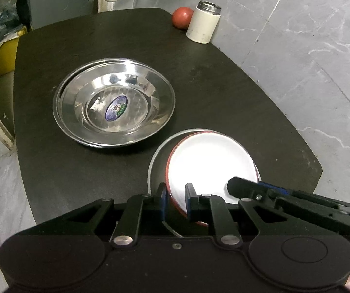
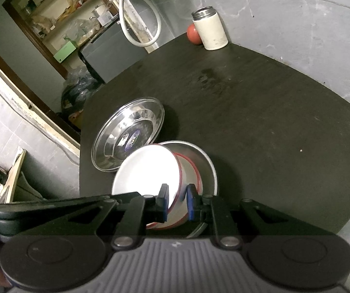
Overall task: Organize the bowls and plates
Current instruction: 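Carry the second white bowl with both grippers and lower it into the bowl stack, then open both grippers and withdraw them from the bowl stack, then move both grippers to the rim of the steel bowl holding the white bowls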
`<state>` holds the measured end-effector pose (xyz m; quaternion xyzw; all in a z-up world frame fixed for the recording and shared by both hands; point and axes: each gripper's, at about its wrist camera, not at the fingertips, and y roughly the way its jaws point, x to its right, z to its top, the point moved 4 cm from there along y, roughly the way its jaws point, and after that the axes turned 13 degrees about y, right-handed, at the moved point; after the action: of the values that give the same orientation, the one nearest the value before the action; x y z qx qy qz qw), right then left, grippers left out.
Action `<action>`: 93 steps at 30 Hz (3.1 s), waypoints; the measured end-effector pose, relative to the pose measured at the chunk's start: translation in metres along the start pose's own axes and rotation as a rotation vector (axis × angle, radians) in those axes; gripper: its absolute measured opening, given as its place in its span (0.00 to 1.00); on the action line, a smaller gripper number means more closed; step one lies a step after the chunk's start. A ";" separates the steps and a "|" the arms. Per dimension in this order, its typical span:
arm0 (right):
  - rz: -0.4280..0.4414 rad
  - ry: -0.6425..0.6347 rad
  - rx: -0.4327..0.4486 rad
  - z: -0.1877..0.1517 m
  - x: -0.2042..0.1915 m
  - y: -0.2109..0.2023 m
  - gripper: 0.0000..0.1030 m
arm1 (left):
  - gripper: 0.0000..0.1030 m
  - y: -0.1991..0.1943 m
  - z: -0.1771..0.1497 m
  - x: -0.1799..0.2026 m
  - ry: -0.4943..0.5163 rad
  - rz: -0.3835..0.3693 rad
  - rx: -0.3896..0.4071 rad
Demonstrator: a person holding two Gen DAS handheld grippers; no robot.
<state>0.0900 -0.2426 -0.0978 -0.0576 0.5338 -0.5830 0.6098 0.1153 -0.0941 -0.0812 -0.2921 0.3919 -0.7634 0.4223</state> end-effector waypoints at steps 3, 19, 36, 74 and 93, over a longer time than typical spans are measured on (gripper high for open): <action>0.000 -0.002 0.002 0.001 0.001 -0.001 0.17 | 0.15 0.001 0.001 0.001 0.003 0.007 0.001; -0.013 -0.017 0.016 0.003 0.007 -0.007 0.27 | 0.22 -0.005 -0.003 -0.004 -0.034 0.001 0.021; 0.014 -0.031 0.122 0.009 0.011 -0.040 0.60 | 0.70 -0.039 -0.009 -0.020 -0.101 0.026 0.108; -0.220 -0.319 -0.113 0.045 0.024 0.011 1.00 | 0.99 -0.012 -0.030 -0.053 -0.150 0.159 -0.022; -0.219 -0.342 -0.170 0.044 0.022 0.027 1.00 | 0.99 0.003 -0.027 -0.052 -0.122 0.146 -0.066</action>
<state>0.1332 -0.2753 -0.1107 -0.2643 0.4604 -0.5803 0.6176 0.1203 -0.0399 -0.1035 -0.3223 0.4108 -0.6981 0.4900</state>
